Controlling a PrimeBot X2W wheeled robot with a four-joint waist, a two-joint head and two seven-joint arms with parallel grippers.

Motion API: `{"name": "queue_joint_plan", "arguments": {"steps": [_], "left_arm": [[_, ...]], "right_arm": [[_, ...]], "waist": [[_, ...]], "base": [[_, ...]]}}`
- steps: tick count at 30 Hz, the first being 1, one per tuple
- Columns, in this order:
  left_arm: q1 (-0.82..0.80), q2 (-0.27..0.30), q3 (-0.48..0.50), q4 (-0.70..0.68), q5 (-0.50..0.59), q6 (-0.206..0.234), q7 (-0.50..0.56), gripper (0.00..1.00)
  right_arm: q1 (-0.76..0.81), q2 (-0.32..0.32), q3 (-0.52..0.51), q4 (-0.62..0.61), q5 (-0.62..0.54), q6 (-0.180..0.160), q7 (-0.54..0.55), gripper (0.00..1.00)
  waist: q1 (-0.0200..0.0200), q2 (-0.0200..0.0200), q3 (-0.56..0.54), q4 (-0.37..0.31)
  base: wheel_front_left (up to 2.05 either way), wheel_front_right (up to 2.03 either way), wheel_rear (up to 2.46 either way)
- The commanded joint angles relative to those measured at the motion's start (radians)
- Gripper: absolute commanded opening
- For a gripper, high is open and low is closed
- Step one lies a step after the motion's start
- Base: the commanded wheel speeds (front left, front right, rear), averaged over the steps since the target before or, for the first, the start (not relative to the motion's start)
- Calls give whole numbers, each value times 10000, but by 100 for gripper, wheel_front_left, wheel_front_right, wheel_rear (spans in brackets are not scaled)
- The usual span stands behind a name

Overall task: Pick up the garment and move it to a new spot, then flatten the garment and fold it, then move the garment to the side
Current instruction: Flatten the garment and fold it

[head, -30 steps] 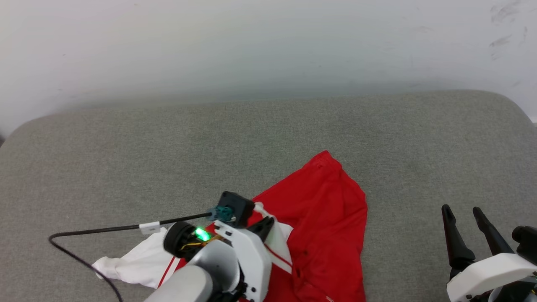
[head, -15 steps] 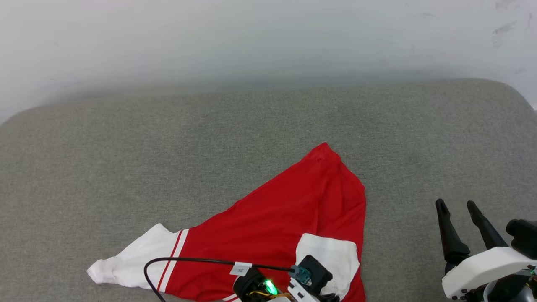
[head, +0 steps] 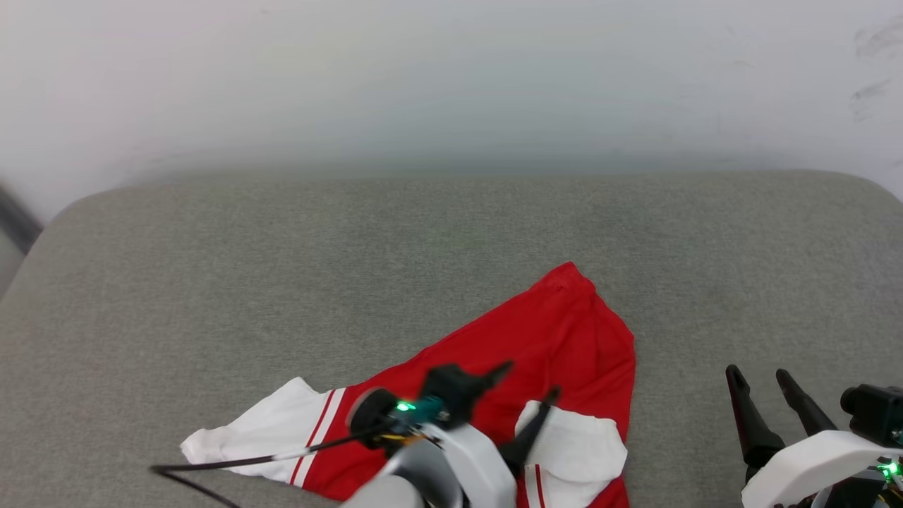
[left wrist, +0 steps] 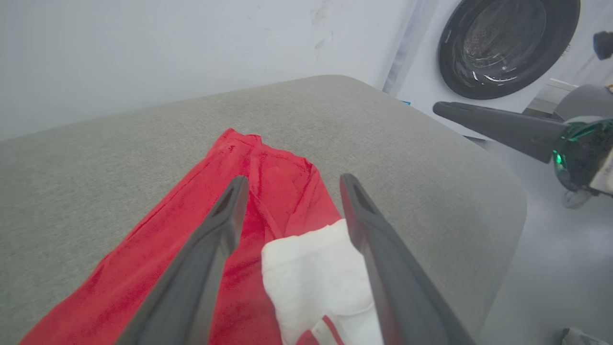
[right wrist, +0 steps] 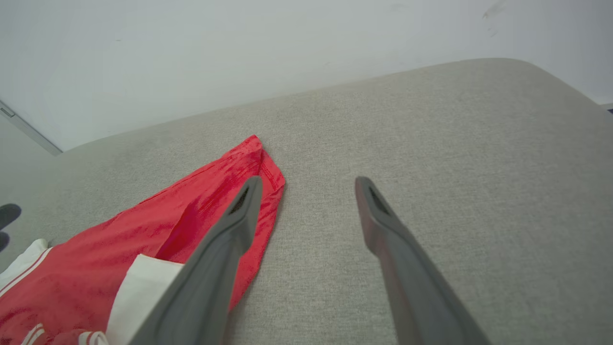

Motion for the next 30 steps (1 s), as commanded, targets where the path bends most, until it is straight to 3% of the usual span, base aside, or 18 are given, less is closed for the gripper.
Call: {"name": "queue_joint_plan", "arguments": {"steps": [1, 7, 14, 21, 30], "left_arm": [[167, 112, 209, -83, -64, 166, -211, 100], [476, 745, 1754, -432, -323, 1278, -1284, 100], [1160, 1588, 3198, -816, -662, 2195, -2104, 100], [1719, 2061, 3670, -1505, -611, 2679, -2262, 100], [1773, 1996, 3570, -1803, -617, 2825, -2213, 100]], "right_arm": [[98, 9, -6, -38, 85, -3, 84, 100], [316, 9, 70, -108, 186, -3, 725, 100], [587, -162, 424, -26, 307, -3, 2073, 100], [625, -715, 1137, 219, 864, -3, 4080, 100], [65, -1116, 1825, 607, 1484, -3, 4762, 100]], "waist": [[0, -1, -100, 113], [0, -1, -226, 338], [0, -1, -312, 648], [0, -1, -189, 1255], [0, -1, 139, 1744]], "base": [[0, 0, 0], [0, 0, 0], [0, 0, 0], [0, 0, 0], [0, 0, 0]]}}
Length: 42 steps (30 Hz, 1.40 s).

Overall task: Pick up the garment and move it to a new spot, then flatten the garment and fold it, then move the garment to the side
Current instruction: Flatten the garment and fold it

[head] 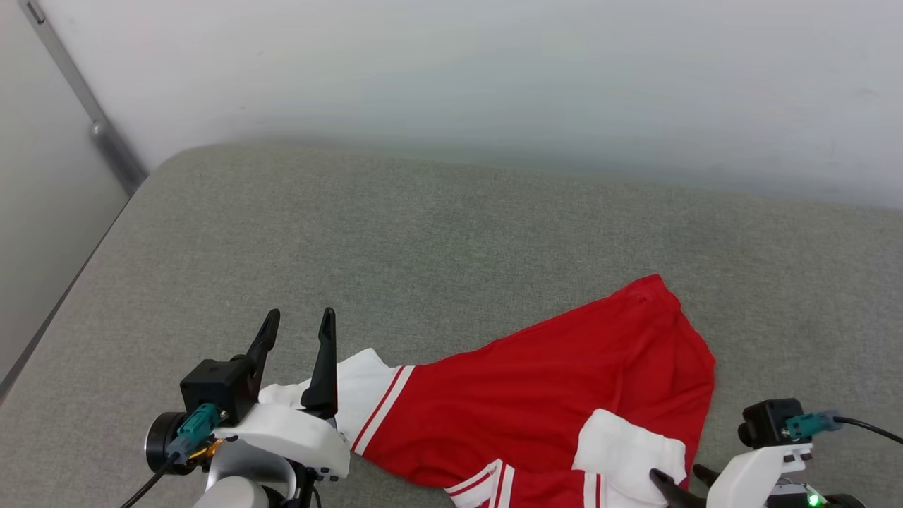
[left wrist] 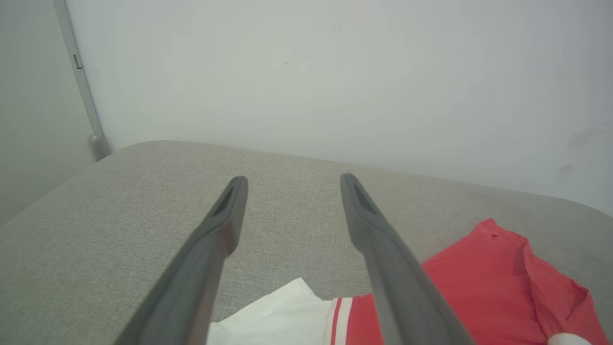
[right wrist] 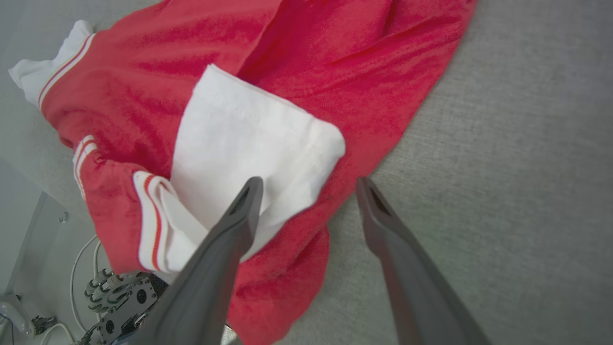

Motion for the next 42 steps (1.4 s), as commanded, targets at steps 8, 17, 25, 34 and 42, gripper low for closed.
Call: {"name": "queue_joint_plan", "arguments": {"steps": [8, 17, 25, 34, 42], "left_arm": [[-54, 48, 54, -3, -11, 119, -55, 100], [-79, 50, -11, -13, -37, 119, 31, 100], [-181, -13, -143, 114, -80, 75, 140, 100], [-302, -21, -213, 258, -109, 51, 143, 100], [-28, 103, -142, 213, -163, 193, 156, 100]], "right_arm": [[-498, -446, 494, -205, 181, -3, 93, 0], [-1326, -1194, -208, -455, -353, -6, -387, 0], [-1182, -1256, -2561, 688, -660, -5, -1199, 0], [-631, -164, -3912, 2551, -804, -5, -2477, 100], [-394, 307, -3738, 1820, -1084, -3, -3764, 100]], "waist": [[0, 0, 174, -184], [0, 0, 212, -856], [0, 0, 457, -1304], [0, 0, 615, -1483], [0, 0, 425, -1837]], "base": [[0, 0, 0], [0, 0, 0], [0, 0, 0], [0, 0, 0], [0, 0, 0]]}}
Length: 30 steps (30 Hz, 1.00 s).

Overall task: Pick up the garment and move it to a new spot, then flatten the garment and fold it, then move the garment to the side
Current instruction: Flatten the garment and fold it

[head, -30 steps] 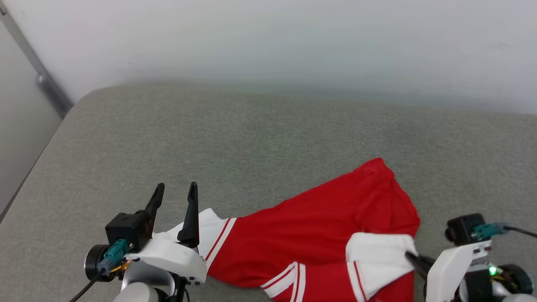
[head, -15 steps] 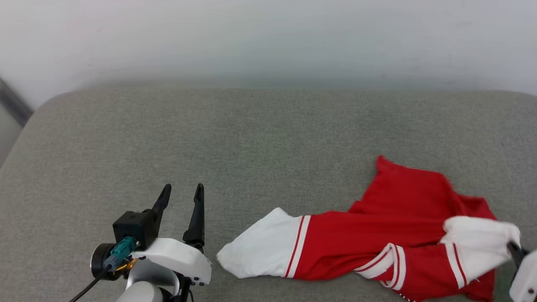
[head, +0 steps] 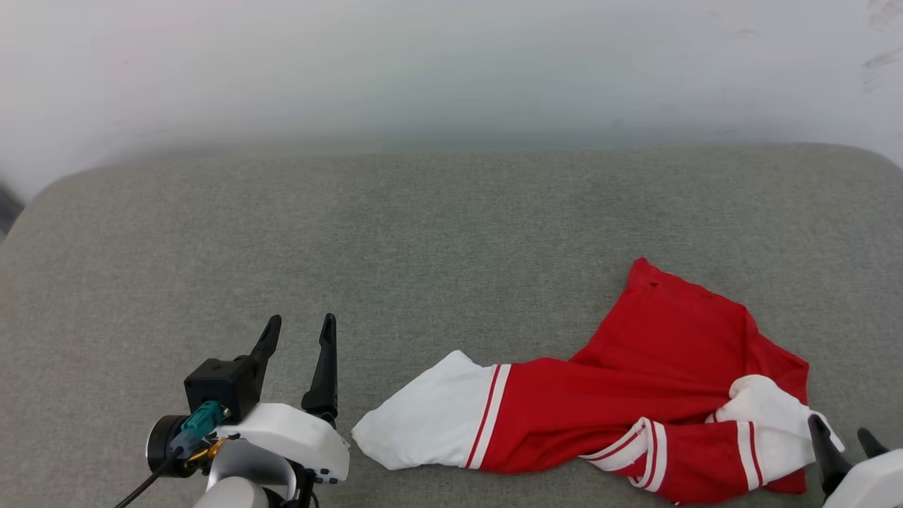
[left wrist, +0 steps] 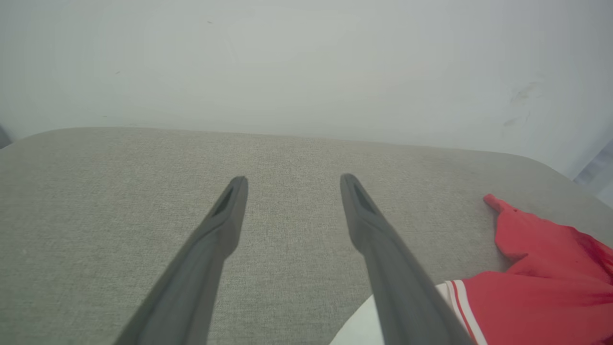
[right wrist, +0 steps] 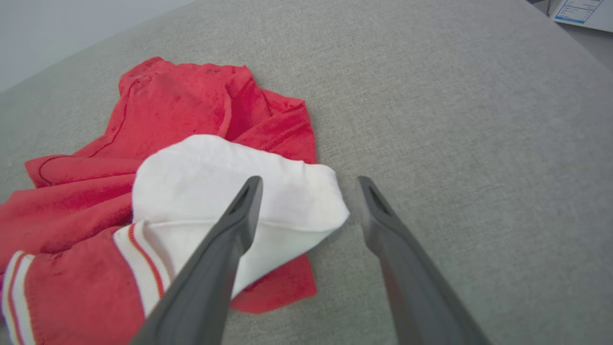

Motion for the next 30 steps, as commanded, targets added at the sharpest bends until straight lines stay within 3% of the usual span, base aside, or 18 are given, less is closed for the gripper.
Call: {"name": "queue_joint_plan", "arguments": {"steps": [1, 5, 9, 18, 19, 20, 25, 30], "left_arm": [[97, 66, 31, -33, -15, 35, -9, 100], [114, 87, -21, -96, -3, 47, 51, 100], [19, 41, -101, -69, 1, 34, 98, 100], [-146, -19, -245, 27, 6, -28, 93, 100], [-160, -25, -243, 33, 9, -20, 67, 100], [-159, -32, -241, 52, 1, -4, 63, 100], [-193, -74, -257, 135, -46, -27, 1, 100], [-138, -100, -273, 238, -72, -67, -43, 100]], "right_arm": [[69, 26, 49, -190, -15, -2, -8, 100], [283, -107, 684, -1137, 47, -3, 899, 100], [365, -546, 1648, -1995, 362, -3, 2741, 100], [277, -1005, 2437, -2138, 791, -3, 4515, 100], [263, -1025, 2467, -2127, 843, -3, 4555, 40], [219, -1015, 2474, -2131, 931, -3, 4496, 0], [268, -1112, 2310, -2329, 801, -3, 4283, 0], [981, -668, 1461, -3336, 305, -5, 4148, 0]], "waist": [[0, -1, -61, -85], [0, -1, -153, -226], [0, -1, -194, -266], [0, -1, 44, 13], [0, -1, 83, 32], [0, -1, 120, 43], [0, -1, 198, 66], [0, -1, 79, 45]], "base": [[0, 0, 0], [0, 0, 0], [0, 0, 0], [0, 0, 0], [0, 0, 0], [0, 0, 0], [0, 0, 0], [0, 0, 0]]}}
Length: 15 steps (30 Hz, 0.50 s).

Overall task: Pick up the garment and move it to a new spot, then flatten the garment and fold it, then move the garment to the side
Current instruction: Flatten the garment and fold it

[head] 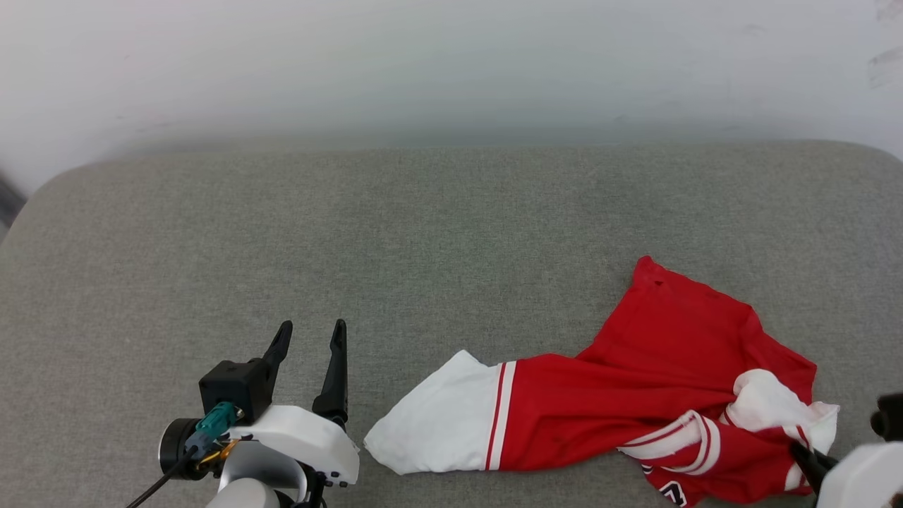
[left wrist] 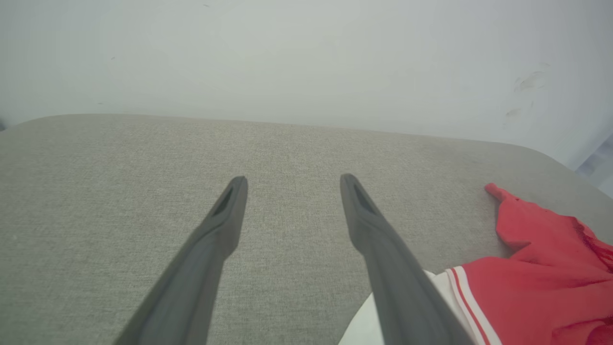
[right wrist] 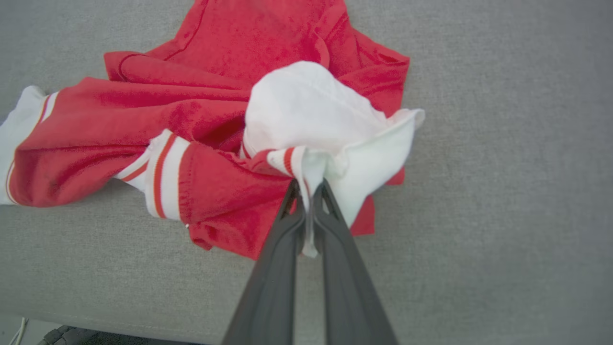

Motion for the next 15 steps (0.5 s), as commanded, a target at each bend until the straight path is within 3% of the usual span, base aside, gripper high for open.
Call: {"name": "queue_joint_plan", "arguments": {"steps": [1, 6, 12, 13, 14, 15], "left_arm": [[-35, -14, -5, 28, 5, -27, -57, 100], [51, -29, -34, 97, -56, -44, -81, 100], [21, 2, -71, 131, -87, -55, -29, 100], [20, 25, -67, 129, -88, -44, -31, 100], [26, 39, -73, 123, -88, -35, -21, 100], [37, 54, -81, 121, -87, -24, 6, 100]], "right_arm": [[315, 168, -176, -248, -202, -3, -28, 0], [1414, 1114, -1065, -585, -357, -5, 1, 0], [1867, 1509, -1559, 1214, 3, -3, -754, 0], [1717, 1522, -1537, 1637, 131, -3, -1059, 34], [1593, 1529, -1485, 2023, 71, -3, -1406, 84], [1456, 1527, -1450, 2348, 205, -3, -1714, 100]], "waist": [[0, -1, -42, -29], [0, -1, -179, -115], [0, -1, -309, -147], [0, -1, -321, -166], [0, -1, -340, -175], [0, -1, -356, -177]], "base": [[0, 0, 0], [0, 0, 0], [0, 0, 0], [0, 0, 0], [0, 0, 0], [0, 0, 0]]}}
